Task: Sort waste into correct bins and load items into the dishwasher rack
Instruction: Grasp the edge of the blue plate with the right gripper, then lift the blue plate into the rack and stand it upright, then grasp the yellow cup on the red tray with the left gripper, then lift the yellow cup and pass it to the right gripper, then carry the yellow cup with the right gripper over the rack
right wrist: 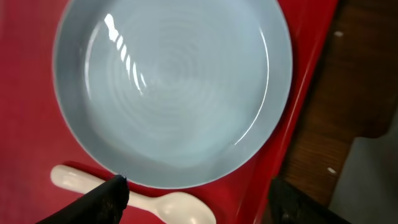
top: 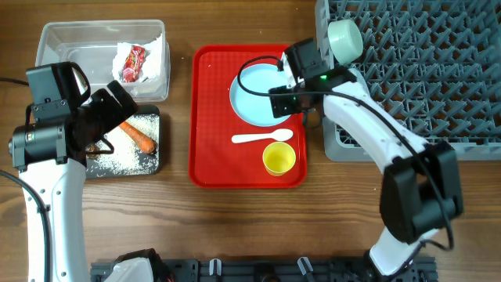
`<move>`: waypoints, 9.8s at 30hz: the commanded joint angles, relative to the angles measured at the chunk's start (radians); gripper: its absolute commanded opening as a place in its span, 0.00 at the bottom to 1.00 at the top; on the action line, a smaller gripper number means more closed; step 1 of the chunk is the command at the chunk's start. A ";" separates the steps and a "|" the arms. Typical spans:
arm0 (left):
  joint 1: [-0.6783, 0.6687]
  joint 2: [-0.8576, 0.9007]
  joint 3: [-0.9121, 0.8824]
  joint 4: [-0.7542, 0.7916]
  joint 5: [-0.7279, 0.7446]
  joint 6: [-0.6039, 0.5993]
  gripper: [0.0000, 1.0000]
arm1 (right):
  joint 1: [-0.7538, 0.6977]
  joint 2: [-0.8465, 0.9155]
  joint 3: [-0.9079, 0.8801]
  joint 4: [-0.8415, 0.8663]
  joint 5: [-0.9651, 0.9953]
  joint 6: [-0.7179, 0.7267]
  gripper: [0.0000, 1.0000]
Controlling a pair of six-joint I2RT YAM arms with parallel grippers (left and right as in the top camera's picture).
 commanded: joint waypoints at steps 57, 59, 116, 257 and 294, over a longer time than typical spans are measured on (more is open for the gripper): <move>0.000 0.003 0.008 0.002 0.012 -0.009 1.00 | -0.233 -0.362 0.220 -0.006 0.584 0.105 0.04; 0.000 0.003 0.008 0.002 0.012 -0.009 1.00 | -0.270 -0.378 0.220 -0.019 0.749 0.117 0.04; 0.000 0.003 0.008 0.002 0.012 -0.009 1.00 | -0.368 -0.047 0.219 0.467 1.059 -0.439 1.00; -0.303 0.391 0.127 0.752 1.455 -0.010 0.04 | -0.082 -0.221 0.211 0.111 -1.115 -0.356 0.73; -0.303 0.391 0.127 0.721 1.455 -0.010 0.75 | -0.294 -0.222 0.212 0.148 -1.191 -0.297 0.37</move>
